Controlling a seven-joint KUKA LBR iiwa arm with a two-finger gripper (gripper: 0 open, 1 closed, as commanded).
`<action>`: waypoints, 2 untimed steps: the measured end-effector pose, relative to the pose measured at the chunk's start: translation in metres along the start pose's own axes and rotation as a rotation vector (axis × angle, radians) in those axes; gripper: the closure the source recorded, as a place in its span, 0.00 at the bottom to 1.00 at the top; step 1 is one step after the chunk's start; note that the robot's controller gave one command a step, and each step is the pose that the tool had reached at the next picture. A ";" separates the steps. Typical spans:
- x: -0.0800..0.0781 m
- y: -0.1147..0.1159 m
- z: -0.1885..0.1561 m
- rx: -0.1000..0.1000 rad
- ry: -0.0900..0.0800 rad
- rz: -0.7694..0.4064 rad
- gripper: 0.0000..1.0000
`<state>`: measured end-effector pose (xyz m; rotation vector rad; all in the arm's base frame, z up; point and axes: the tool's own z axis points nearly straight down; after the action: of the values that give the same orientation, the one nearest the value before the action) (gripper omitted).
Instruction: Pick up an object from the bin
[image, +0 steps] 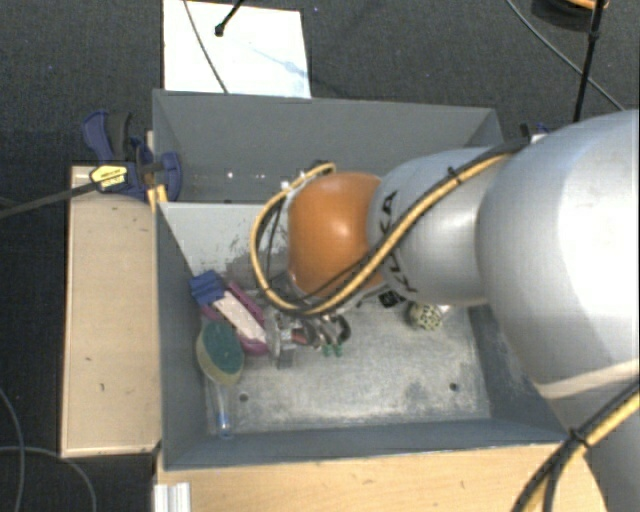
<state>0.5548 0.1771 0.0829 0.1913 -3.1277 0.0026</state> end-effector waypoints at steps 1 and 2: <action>-0.002 0.009 -0.061 -0.005 -0.015 0.292 1.00; -0.005 0.019 -0.072 -0.005 -0.014 0.410 1.00</action>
Offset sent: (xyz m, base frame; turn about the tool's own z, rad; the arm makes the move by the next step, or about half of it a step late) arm 0.0002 0.0089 0.0581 0.2922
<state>0.5585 0.1965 0.1549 -0.4517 -3.1151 -0.0045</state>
